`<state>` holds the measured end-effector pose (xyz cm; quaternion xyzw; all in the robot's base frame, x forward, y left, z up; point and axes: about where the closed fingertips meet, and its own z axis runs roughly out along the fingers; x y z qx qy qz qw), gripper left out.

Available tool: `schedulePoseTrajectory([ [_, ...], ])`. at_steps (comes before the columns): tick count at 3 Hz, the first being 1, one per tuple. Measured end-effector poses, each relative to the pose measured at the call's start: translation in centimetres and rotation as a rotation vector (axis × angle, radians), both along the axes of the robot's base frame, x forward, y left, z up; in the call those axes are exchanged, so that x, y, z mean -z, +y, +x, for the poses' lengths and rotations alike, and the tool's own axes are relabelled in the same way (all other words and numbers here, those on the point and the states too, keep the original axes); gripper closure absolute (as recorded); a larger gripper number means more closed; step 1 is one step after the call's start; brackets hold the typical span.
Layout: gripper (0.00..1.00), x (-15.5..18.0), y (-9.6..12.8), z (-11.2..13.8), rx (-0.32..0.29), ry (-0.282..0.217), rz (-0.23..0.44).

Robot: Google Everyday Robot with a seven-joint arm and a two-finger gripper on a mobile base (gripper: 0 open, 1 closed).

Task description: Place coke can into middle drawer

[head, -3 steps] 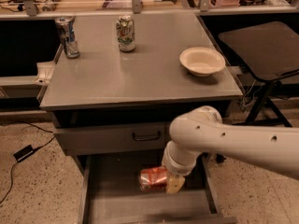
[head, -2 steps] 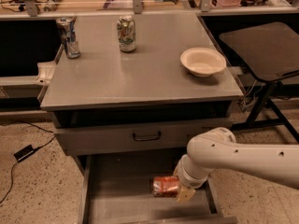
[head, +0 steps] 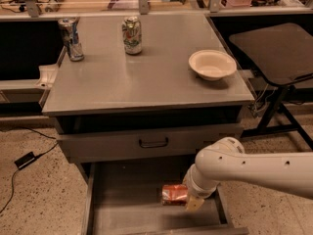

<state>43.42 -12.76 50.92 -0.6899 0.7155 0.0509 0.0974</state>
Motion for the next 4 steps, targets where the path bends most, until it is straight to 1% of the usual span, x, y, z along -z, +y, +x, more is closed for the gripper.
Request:
schedulePoseTrajectory([
  [1, 1.00, 5.1, -1.1, 2.1, 0.007, -0.061, -0.007],
  [2, 1.00, 8.7, -1.3, 3.4, -0.007, -0.088, 0.040],
  [3, 0.82, 11.7, -0.9, 4.1, -0.005, -0.052, 0.115],
  [4, 0.58, 13.7, -1.0, 4.5, -0.030, -0.001, 0.167],
])
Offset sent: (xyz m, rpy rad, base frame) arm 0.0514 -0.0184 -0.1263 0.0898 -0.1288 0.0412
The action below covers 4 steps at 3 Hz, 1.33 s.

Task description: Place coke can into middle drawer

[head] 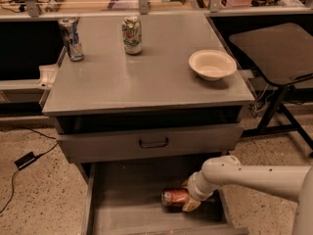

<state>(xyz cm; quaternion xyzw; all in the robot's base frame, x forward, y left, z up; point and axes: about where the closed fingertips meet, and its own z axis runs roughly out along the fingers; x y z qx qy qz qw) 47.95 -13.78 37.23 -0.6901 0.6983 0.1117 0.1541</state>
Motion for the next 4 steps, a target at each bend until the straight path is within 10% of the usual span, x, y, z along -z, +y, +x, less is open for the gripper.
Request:
schedulePoseTrajectory([
  [2, 0.03, 0.08, 0.08, 0.06, -0.010, -0.003, -0.001],
  [4, 0.00, 0.08, 0.08, 0.05, -0.010, -0.003, -0.001],
])
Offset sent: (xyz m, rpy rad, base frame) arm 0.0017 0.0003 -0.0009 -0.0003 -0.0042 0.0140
